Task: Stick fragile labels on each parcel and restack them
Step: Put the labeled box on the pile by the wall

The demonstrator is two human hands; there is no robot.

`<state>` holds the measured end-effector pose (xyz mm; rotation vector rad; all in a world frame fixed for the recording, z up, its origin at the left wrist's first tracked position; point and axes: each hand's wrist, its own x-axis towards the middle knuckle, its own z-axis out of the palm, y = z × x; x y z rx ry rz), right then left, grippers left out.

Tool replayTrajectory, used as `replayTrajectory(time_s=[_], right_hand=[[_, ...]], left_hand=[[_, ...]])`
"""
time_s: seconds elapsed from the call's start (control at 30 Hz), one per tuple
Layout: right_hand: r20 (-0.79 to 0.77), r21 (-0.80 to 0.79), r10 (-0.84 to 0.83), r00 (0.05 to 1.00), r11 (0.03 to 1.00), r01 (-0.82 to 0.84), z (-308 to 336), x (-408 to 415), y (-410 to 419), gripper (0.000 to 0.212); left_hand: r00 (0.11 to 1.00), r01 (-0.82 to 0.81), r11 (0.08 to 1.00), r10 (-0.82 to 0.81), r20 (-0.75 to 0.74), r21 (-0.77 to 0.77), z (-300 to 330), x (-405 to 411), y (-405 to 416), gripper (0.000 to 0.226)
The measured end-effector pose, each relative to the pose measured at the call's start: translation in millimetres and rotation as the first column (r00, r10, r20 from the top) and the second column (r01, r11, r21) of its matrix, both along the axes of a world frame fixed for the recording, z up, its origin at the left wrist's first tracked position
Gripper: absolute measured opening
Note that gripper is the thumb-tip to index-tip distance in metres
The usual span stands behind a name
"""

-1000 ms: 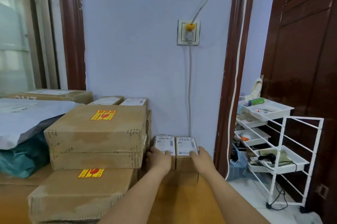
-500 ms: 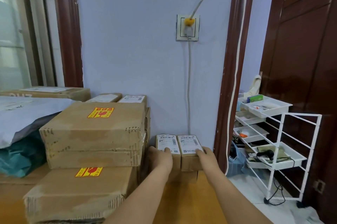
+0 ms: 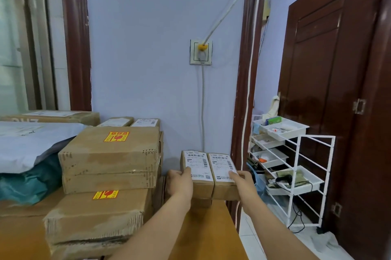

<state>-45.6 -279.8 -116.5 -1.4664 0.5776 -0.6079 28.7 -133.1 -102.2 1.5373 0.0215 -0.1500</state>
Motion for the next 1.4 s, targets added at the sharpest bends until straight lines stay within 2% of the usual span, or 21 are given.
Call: replayTrajectory(time_s=[0.1, 0.2, 0.3, 0.5, 0.63, 0.8, 1.0, 1.4], right_hand=[[0.006, 0.021, -0.006, 1.000, 1.000, 0.006, 9.2, -25.3, 3.3, 0.028], [0.006, -0.004, -0.005, 1.000, 1.000, 0.005, 17.7, -50.4, 7.7, 0.035], [0.014, 0.000, 0.004, 1.000, 1.000, -0.004, 26.3, -71.8, 12.1, 0.031], [0.061, 0.042, 0.035, 0.998, 0.998, -0.037, 42.9, -103.2, 25.0, 0.030], [0.094, 0.061, 0.055, 0.994, 0.996, -0.061, 47.6, -119.8, 37.1, 0.044], [0.110, 0.068, 0.107, 0.988, 0.991, -0.115, 40.8, -142.3, 57.8, 0.053], [0.137, 0.082, 0.147, 0.980, 0.984, -0.159, 37.7, -163.9, 91.9, 0.051], [0.074, -0.040, 0.253, 0.965, 0.967, -0.251, 33.3, -189.1, 160.7, 0.056]], left_hand=[[0.998, 0.035, 0.997, -0.038, -0.048, -0.075, 8.0, -13.7, 6.6, 0.030], [0.993, 0.078, 0.984, -0.092, -0.077, -0.159, 17.2, -31.4, 14.2, 0.030], [0.982, 0.128, 0.967, -0.155, -0.109, -0.222, 27.3, -48.6, 22.8, 0.035], [0.958, 0.242, 0.940, -0.271, -0.095, -0.242, 42.3, -79.5, 40.7, 0.045], [0.948, 0.280, 0.930, -0.307, -0.083, -0.238, 42.3, -92.3, 51.0, 0.073], [0.924, 0.349, 0.899, -0.377, -0.064, -0.264, 48.3, -114.6, 75.2, 0.047], [0.916, 0.386, 0.884, -0.402, -0.007, -0.263, 44.5, -138.2, 108.7, 0.044], [0.928, 0.358, 0.885, -0.371, 0.013, -0.298, 21.3, -160.2, 193.2, 0.048]])
